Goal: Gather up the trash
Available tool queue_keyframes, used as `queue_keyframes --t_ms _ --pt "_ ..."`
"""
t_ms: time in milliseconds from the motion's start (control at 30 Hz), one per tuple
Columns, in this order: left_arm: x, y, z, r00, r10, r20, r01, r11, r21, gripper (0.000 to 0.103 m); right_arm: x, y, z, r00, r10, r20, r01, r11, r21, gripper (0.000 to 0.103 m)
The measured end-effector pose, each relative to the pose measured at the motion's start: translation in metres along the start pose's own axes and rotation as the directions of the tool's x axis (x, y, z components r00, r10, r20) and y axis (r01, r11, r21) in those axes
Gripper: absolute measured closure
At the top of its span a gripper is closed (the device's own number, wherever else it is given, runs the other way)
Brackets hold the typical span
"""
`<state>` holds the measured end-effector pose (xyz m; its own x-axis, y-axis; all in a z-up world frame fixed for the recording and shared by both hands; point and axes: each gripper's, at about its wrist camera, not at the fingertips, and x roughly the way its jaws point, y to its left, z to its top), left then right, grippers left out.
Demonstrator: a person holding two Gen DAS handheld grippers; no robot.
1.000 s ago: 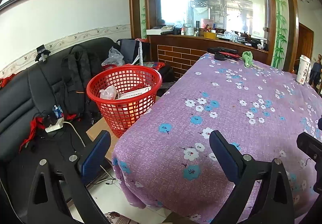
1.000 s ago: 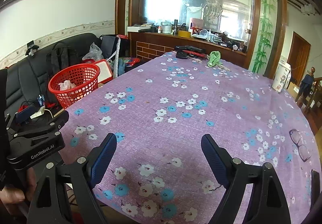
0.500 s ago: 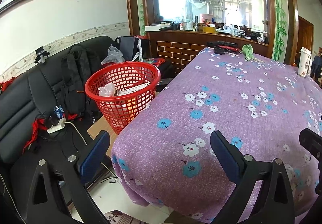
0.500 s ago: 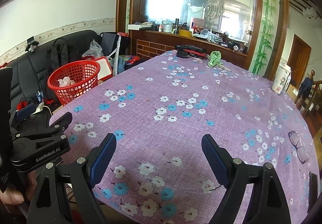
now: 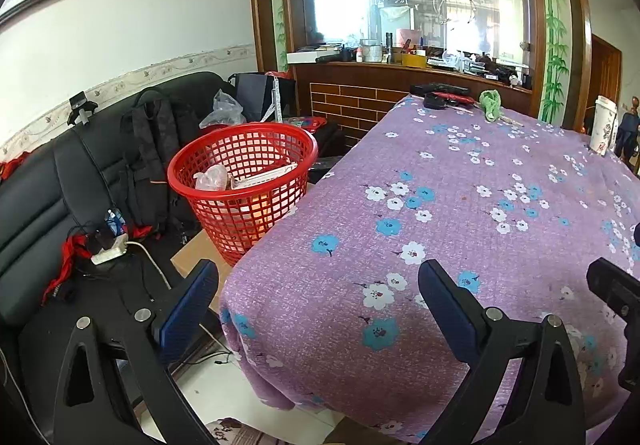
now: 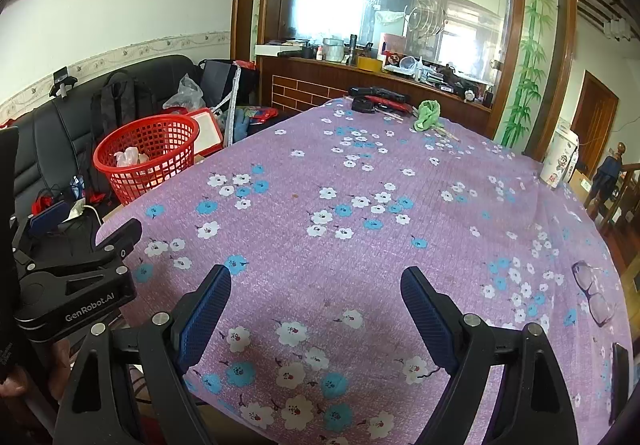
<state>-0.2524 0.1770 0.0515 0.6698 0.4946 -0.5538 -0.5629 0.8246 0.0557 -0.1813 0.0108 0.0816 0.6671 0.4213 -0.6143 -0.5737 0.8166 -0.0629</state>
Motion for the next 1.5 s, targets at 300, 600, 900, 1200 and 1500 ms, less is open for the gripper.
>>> queue_keyframes --t_ms 300,600,900,1200,1500 --pt "0.0015 -0.0062 -0.0006 0.997 0.08 -0.003 -0.08 0.996 0.039 0.003 0.0008 0.001 0.0001 1.0 -0.001 -0.006 0.001 1.0 -0.004 0.013" --pt "-0.0001 -0.0037 -0.0006 0.997 0.079 0.002 -0.079 0.996 0.041 0.003 0.0018 0.0008 0.0006 1.0 -0.003 -0.012 0.003 1.0 -0.002 0.013" --pt "0.0 -0.0036 -0.0009 0.997 0.074 -0.003 -0.074 0.996 0.04 0.003 0.002 0.0013 0.0004 1.0 -0.004 -0.014 0.003 1.0 -0.004 0.013" --pt "0.0006 -0.0026 -0.001 0.997 0.073 -0.005 -0.073 0.997 0.04 0.003 0.0028 0.0021 0.0004 1.0 -0.004 -0.016 0.003 1.0 -0.005 0.013" --pt "0.0014 -0.0035 -0.0018 0.998 0.07 -0.005 -0.069 0.996 0.056 0.003 0.0054 0.0007 -0.0025 1.0 -0.003 -0.022 0.003 1.0 0.001 0.013"
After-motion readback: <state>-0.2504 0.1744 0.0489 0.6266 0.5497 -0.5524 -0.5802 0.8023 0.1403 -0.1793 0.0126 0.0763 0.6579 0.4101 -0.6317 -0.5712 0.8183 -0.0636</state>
